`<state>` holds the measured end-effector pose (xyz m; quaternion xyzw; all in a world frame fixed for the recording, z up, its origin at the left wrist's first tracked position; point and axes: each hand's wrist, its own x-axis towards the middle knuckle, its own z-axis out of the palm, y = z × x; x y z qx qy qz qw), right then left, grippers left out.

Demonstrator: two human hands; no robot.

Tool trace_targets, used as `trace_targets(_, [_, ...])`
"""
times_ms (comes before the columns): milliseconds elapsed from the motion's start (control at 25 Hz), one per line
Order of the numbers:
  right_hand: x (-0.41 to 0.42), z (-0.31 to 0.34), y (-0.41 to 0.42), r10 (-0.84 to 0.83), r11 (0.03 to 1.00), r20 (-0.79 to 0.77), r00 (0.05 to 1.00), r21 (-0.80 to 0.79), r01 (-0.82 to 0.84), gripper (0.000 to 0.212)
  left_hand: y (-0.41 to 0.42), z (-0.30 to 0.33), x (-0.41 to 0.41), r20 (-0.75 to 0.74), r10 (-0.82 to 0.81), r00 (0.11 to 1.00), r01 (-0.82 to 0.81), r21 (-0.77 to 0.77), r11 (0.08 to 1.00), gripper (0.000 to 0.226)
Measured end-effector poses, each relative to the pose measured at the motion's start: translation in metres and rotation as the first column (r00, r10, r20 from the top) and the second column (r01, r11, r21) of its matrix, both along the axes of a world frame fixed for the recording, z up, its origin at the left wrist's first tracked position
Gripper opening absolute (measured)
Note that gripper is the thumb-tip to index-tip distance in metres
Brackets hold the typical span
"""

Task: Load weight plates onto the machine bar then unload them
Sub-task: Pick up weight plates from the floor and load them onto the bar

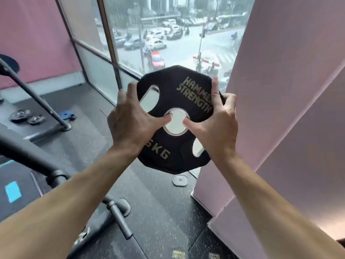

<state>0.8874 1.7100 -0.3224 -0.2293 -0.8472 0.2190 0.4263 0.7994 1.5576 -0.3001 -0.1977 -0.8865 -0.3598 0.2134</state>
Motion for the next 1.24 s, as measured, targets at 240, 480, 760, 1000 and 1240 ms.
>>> trace_targets(240, [0.045,0.185,-0.105,0.118,0.980,-0.225,0.967,0.186,-0.077,0.114,-0.124,0.174,0.064,-0.305,0.126,0.944,-0.062,0.211,0.976,0.114])
trace_targets(480, [0.094,0.275,-0.246,0.303,0.936,-0.374,0.876,0.288,-0.201,0.114,-0.277,0.256,0.139,-0.443,0.285,0.850,-0.146,0.322,0.936,0.118])
trace_targets(760, [0.134,0.330,-0.389,0.516,0.851,-0.456,0.726,0.367,-0.374,0.113,-0.432,0.302,0.209,-0.528,0.438,0.728,-0.261,0.377,0.889,0.115])
trace_targets(1000, [0.122,0.351,-0.499,0.690,0.724,-0.418,0.591,0.389,-0.569,0.116,-0.540,0.313,0.241,-0.476,0.605,0.638,-0.429,0.432,0.793,0.109])
trace_targets(1240, [0.106,0.345,-0.604,0.826,0.550,-0.383,0.413,0.390,-0.739,0.115,-0.631,0.303,0.269,-0.414,0.731,0.542,-0.561,0.469,0.682,0.105])
